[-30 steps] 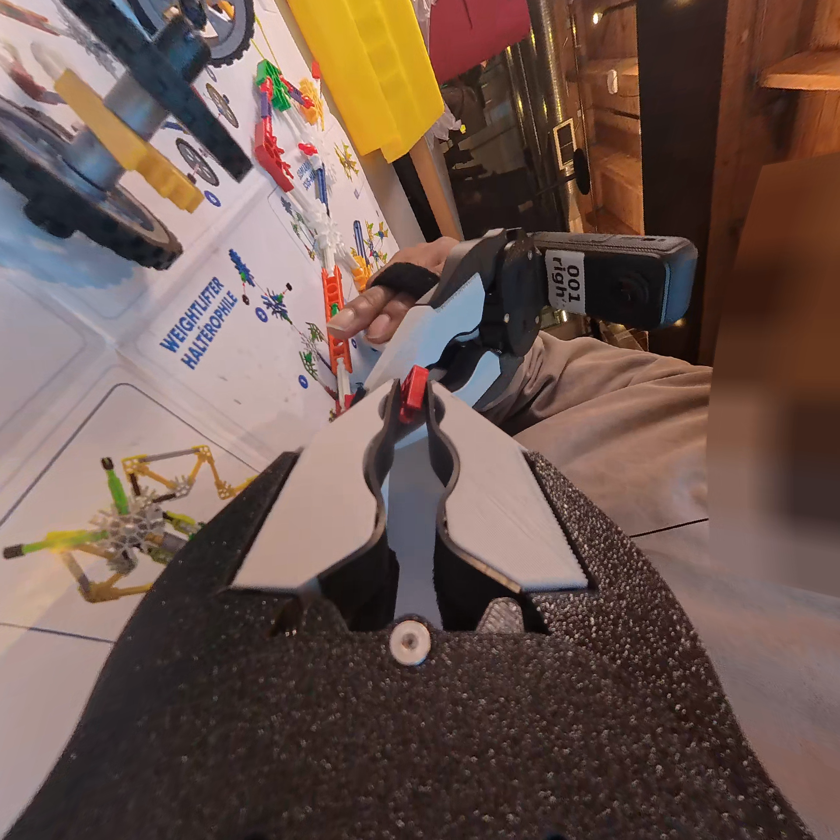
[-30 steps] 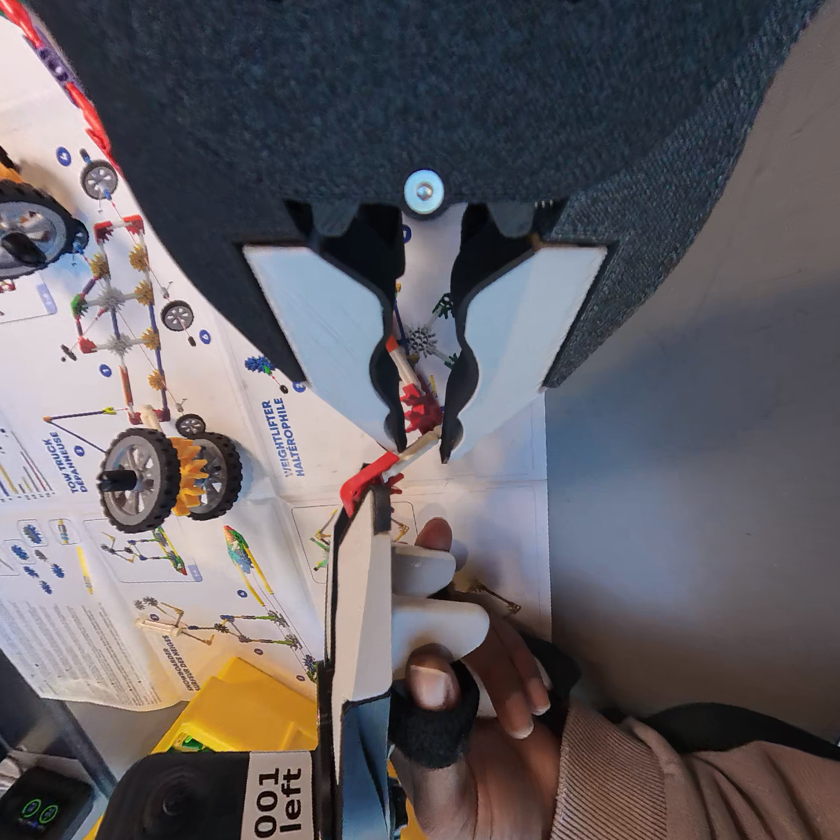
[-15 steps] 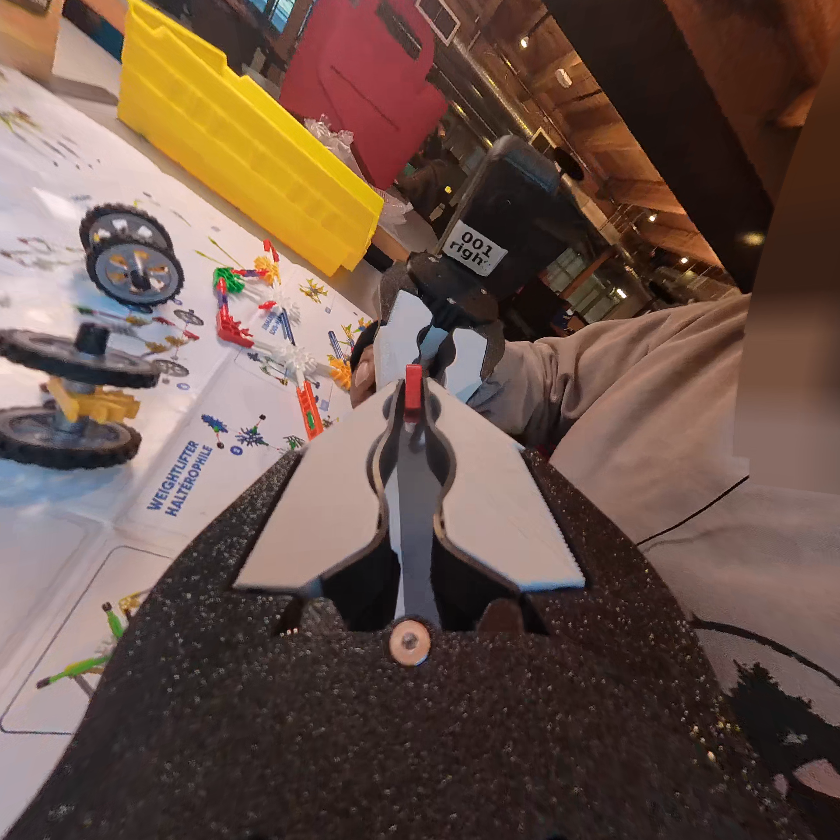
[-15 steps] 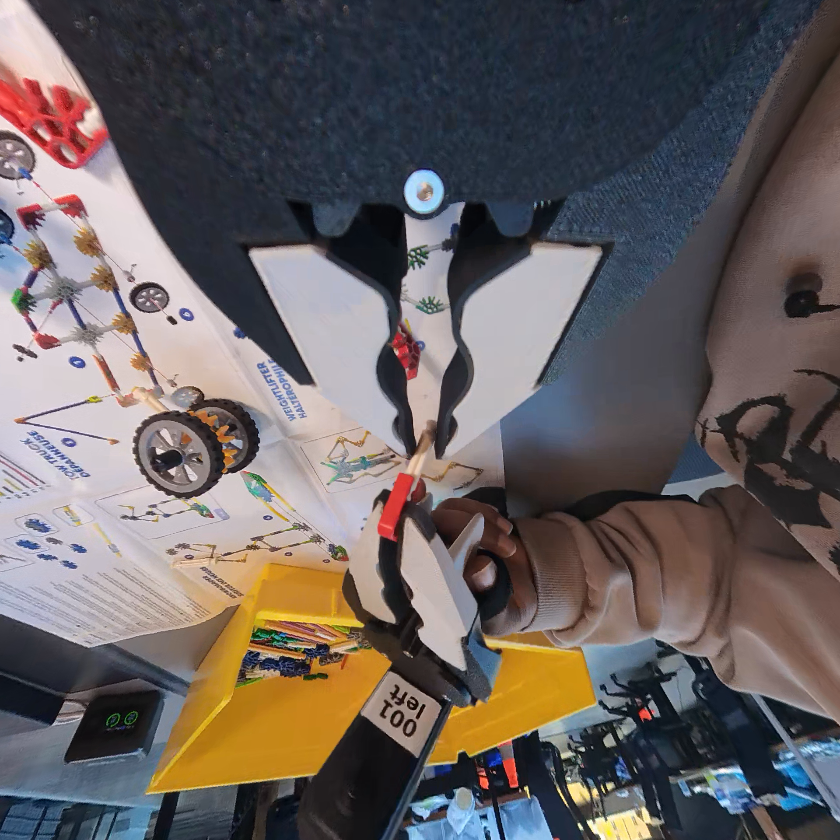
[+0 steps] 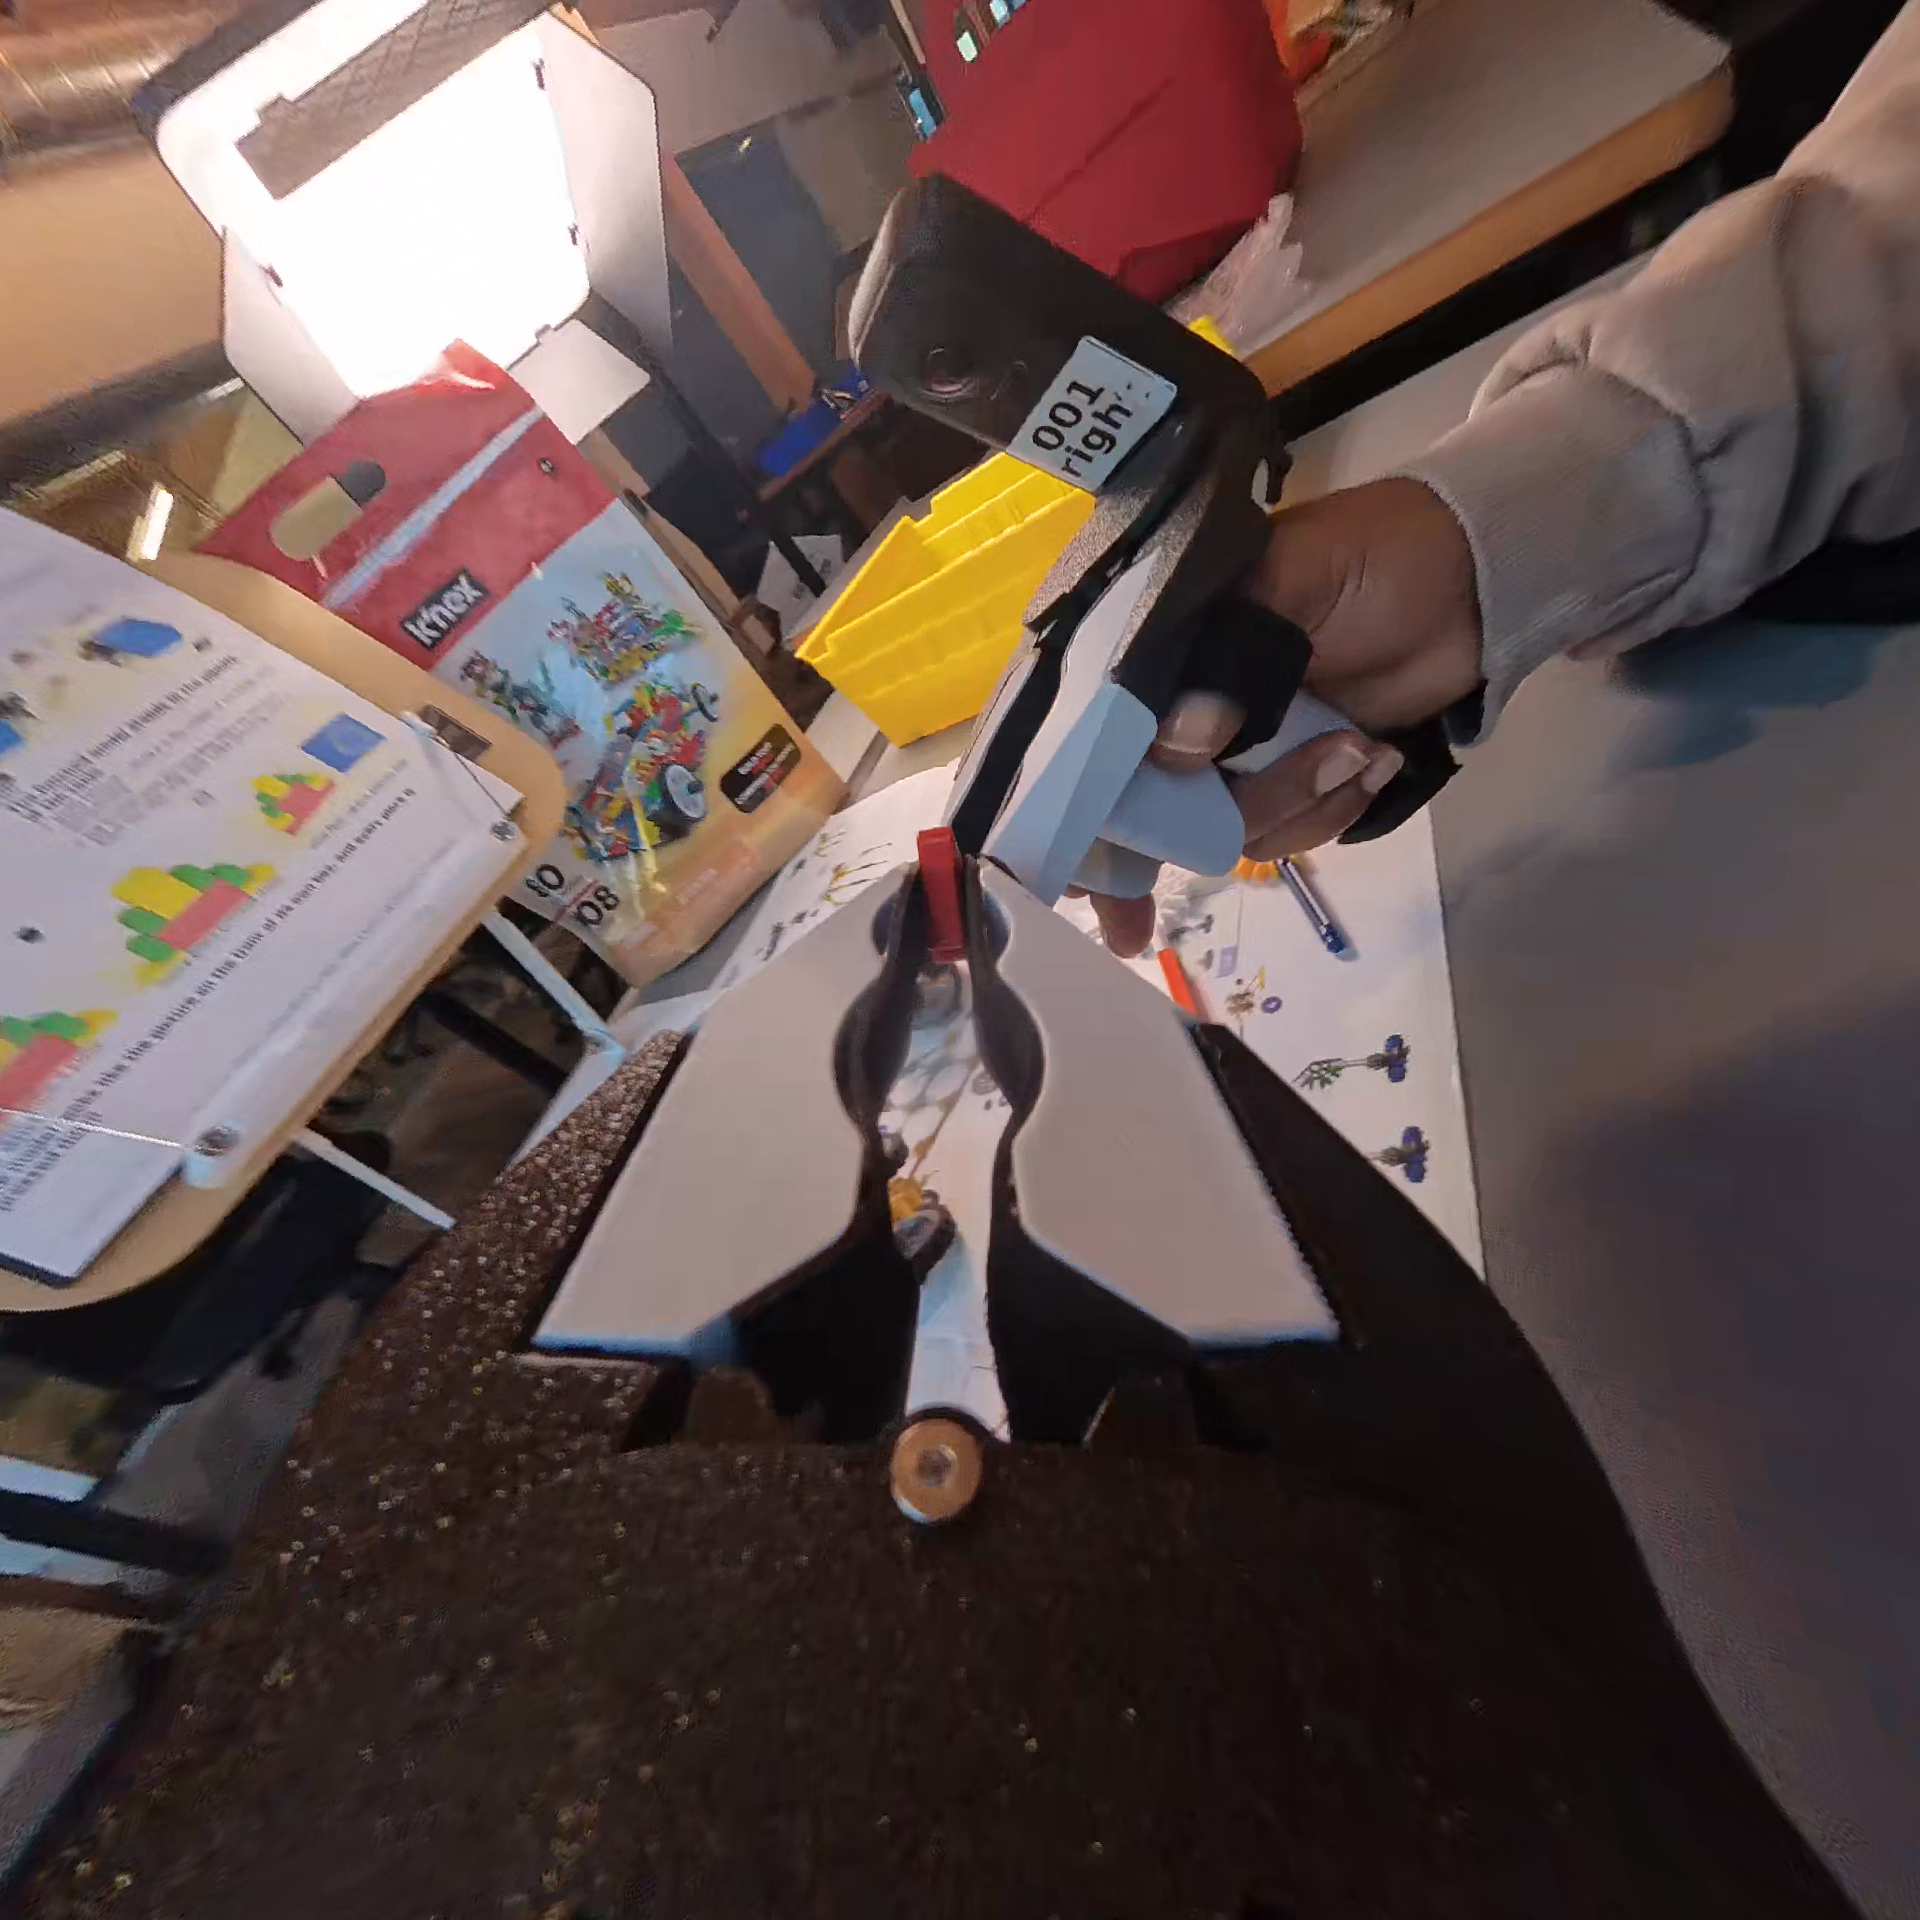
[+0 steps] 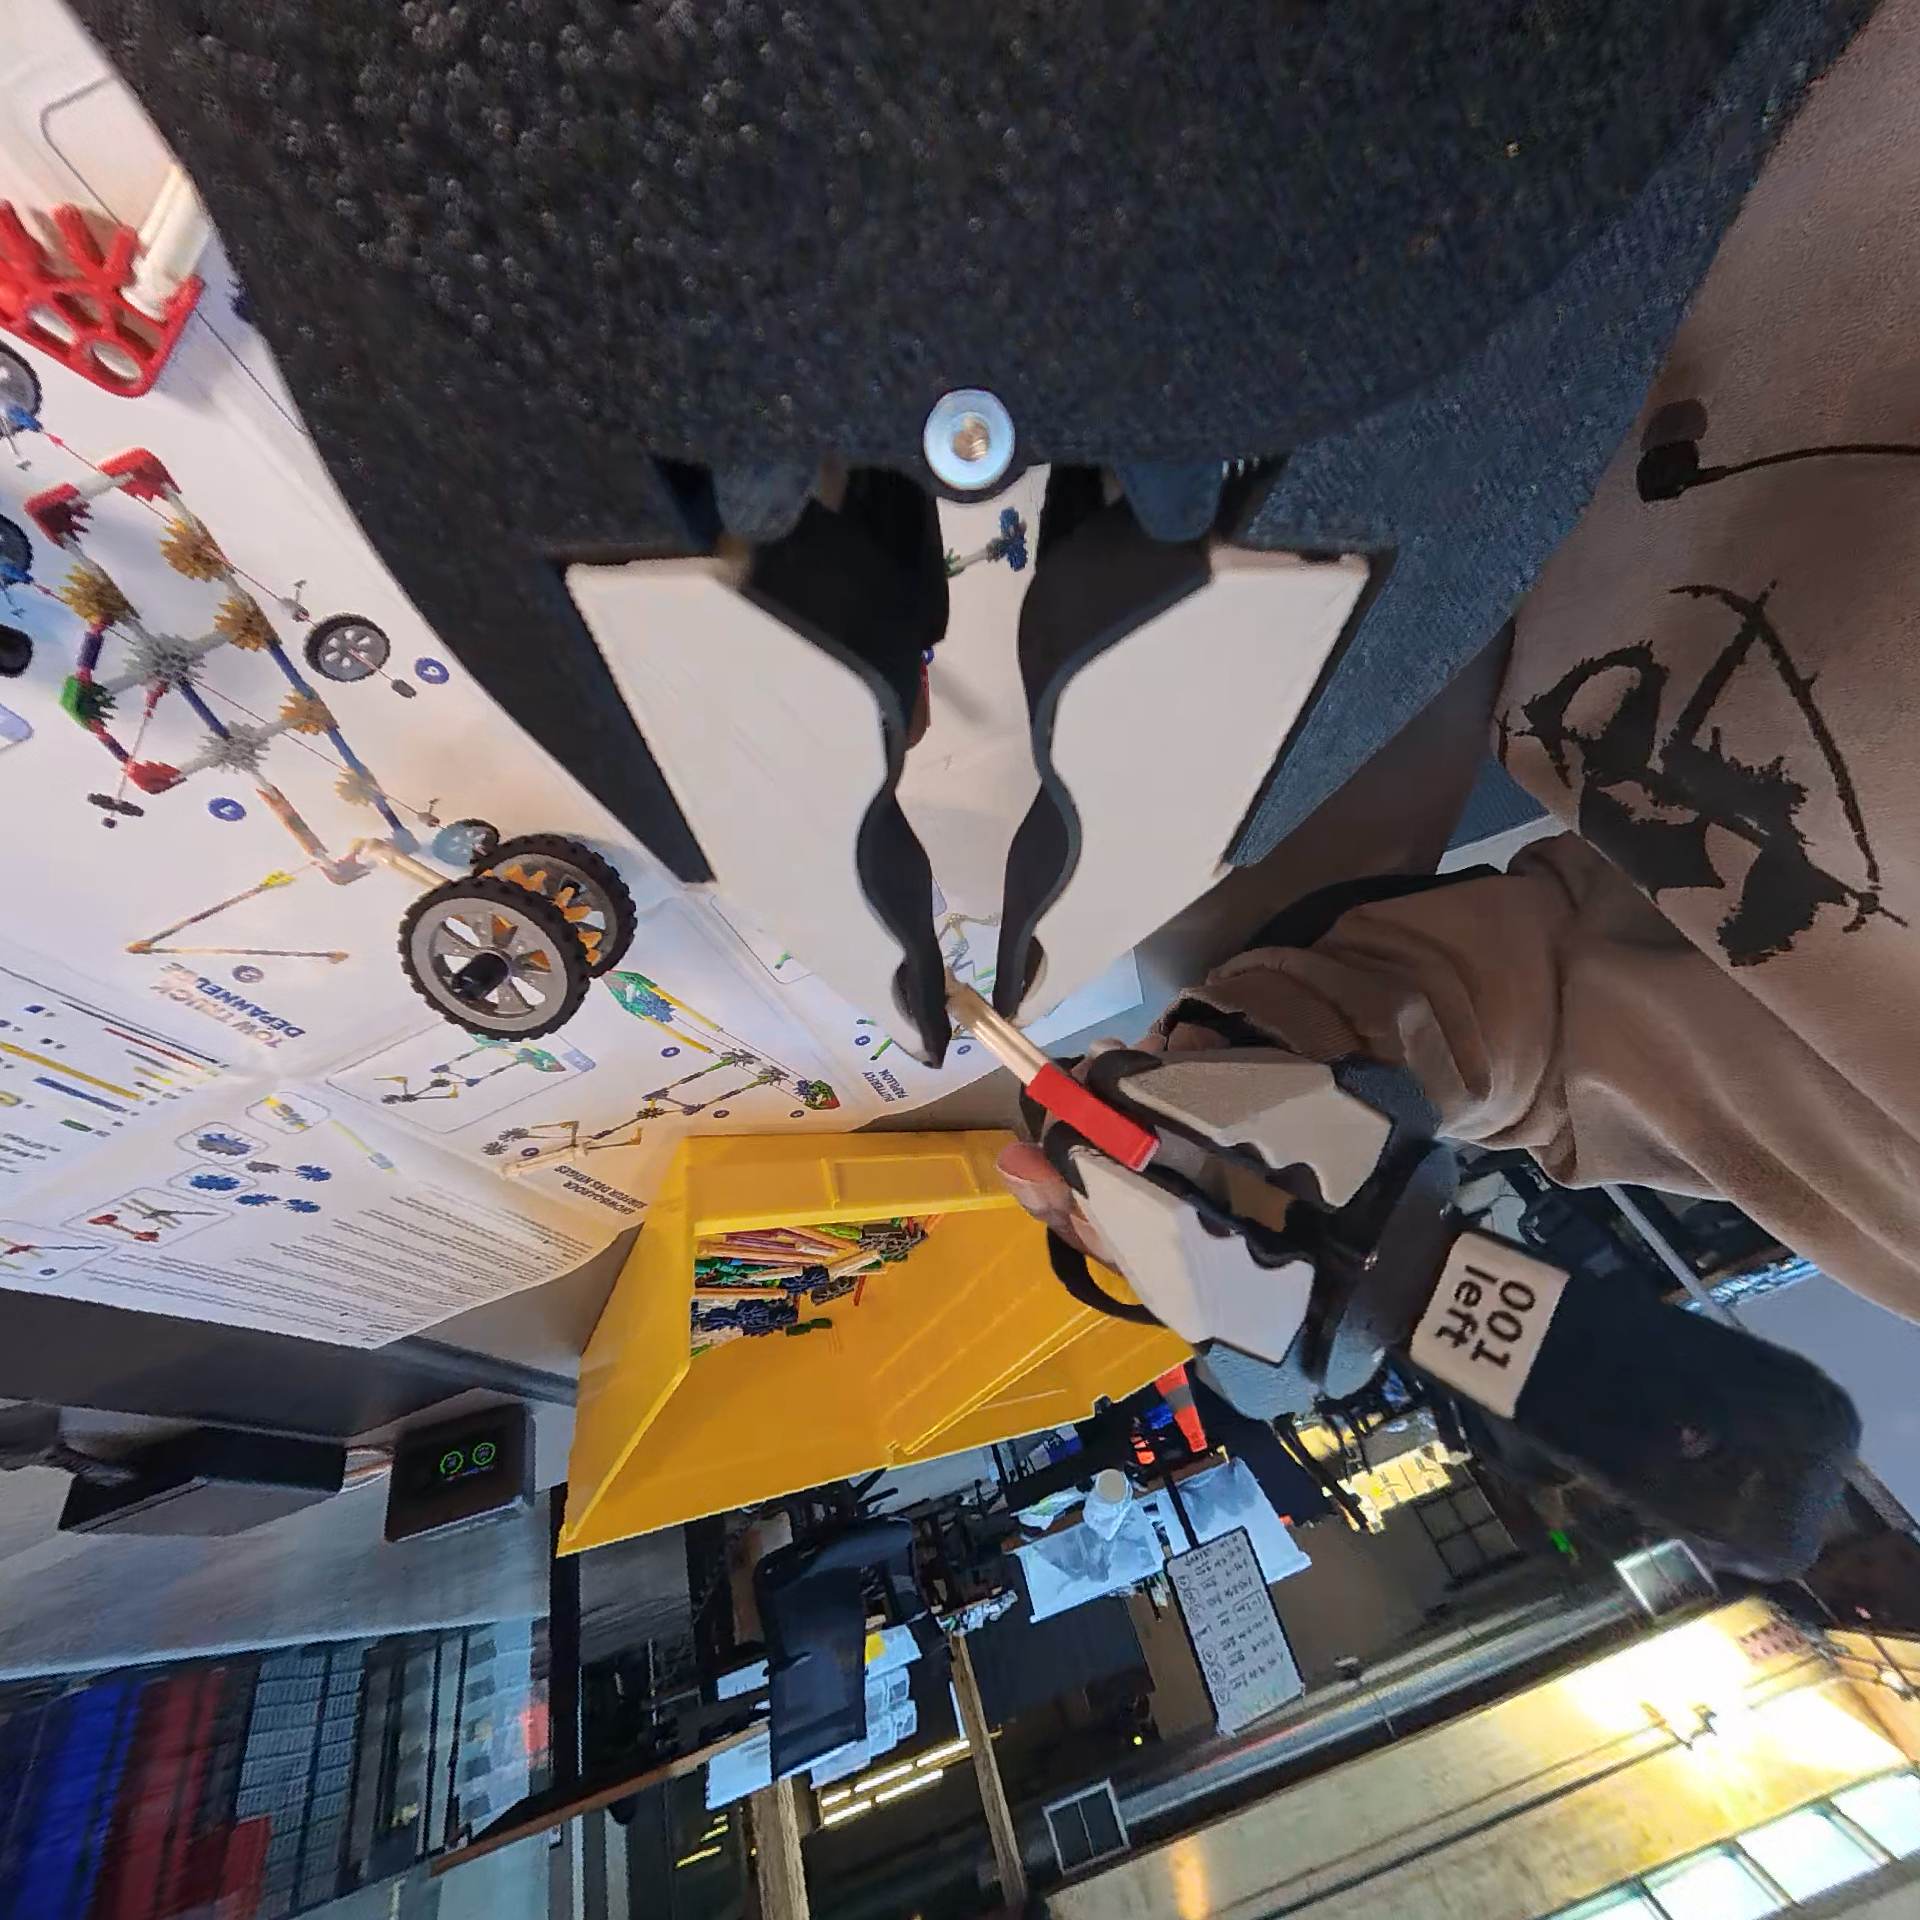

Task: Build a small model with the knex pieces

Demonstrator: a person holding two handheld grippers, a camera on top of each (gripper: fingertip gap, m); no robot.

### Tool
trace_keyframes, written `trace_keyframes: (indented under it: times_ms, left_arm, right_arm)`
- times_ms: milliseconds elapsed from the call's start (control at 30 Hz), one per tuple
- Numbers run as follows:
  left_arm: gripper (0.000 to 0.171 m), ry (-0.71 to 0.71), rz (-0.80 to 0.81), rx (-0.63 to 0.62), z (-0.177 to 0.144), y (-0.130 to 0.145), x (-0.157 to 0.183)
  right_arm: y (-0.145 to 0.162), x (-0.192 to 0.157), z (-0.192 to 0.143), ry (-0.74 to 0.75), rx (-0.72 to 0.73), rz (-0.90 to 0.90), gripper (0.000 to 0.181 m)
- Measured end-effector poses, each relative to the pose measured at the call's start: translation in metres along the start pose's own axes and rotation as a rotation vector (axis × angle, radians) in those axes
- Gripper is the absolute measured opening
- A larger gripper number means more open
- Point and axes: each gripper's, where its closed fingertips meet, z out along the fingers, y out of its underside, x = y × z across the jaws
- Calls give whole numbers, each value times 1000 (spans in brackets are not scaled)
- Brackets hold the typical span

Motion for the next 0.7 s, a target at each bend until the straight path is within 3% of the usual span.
trace_keyframes:
  times_ms: [167, 300, 367, 567, 700]
  left_arm:
    - [5, -86, 243, -26, -1, -7, 2]
    - [7, -95, 240, 1, -5, -14, -1]
    - [8, -75, 140, 32, -6, -15, -3]
    - [4, 201, -482, 142, -1, -2, 3]
    - [4, 298, -666, 174, 1, 1, 7]
  right_arm:
    - [-6, -5, -1, -14, 21, 12, 6]
    - [-10, -12, -2, -49, 38, 7, 6]
    - [-10, -15, -2, -71, 36, -9, 6]
    - [11, -9, 0, 15, -107, -292, 7]
    - [10, -12, -7, -31, -116, -280, 3]
